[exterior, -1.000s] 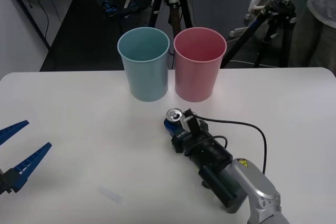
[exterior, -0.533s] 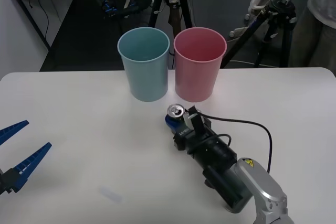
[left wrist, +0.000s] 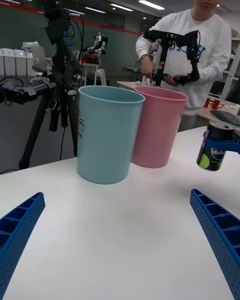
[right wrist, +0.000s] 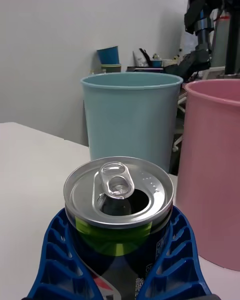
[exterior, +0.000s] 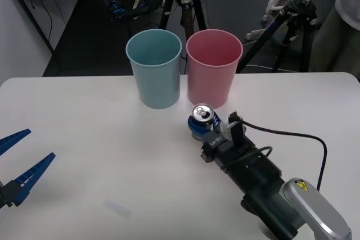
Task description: Grasp the object on the table and drop it into the matching bin: aluminum can to the light blue bin, PET bottle to the pink bin.
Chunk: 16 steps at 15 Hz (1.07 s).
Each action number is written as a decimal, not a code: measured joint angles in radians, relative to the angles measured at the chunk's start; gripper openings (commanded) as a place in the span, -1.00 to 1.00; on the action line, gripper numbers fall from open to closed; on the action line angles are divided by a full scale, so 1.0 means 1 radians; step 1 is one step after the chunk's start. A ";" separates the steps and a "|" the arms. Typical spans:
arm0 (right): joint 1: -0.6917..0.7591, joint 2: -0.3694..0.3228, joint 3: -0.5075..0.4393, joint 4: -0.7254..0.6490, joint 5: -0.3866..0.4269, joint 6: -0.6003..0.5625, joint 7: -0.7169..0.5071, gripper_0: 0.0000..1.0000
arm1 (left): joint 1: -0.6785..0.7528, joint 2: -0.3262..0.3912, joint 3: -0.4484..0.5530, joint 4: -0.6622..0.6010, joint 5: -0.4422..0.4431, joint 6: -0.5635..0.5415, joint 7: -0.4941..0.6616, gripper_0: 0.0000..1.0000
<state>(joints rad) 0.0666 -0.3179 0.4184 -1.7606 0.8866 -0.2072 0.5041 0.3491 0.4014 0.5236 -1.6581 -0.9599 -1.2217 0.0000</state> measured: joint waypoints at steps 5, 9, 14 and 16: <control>0.106 -0.152 -0.046 -0.239 -0.141 0.000 -0.024 -1.00 | 0.000 0.000 0.000 0.000 0.000 0.000 0.000 1.00; 0.128 -0.156 -0.111 -0.339 -0.147 0.000 -0.043 -1.00 | 0.000 0.000 0.000 0.000 0.000 0.000 0.000 1.00; 0.007 -0.093 -0.112 -0.357 -0.144 0.037 -0.067 -1.00 | 0.000 0.000 0.000 0.000 0.000 0.000 0.000 1.00; -0.084 -0.078 -0.061 -0.337 -0.143 0.120 -0.073 -1.00 | 0.000 0.000 0.000 0.000 0.000 0.000 0.000 1.00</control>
<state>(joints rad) -0.0171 -0.3963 0.3569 -2.0972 0.7440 -0.0867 0.4309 0.3490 0.4014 0.5236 -1.6581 -0.9599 -1.2217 0.0000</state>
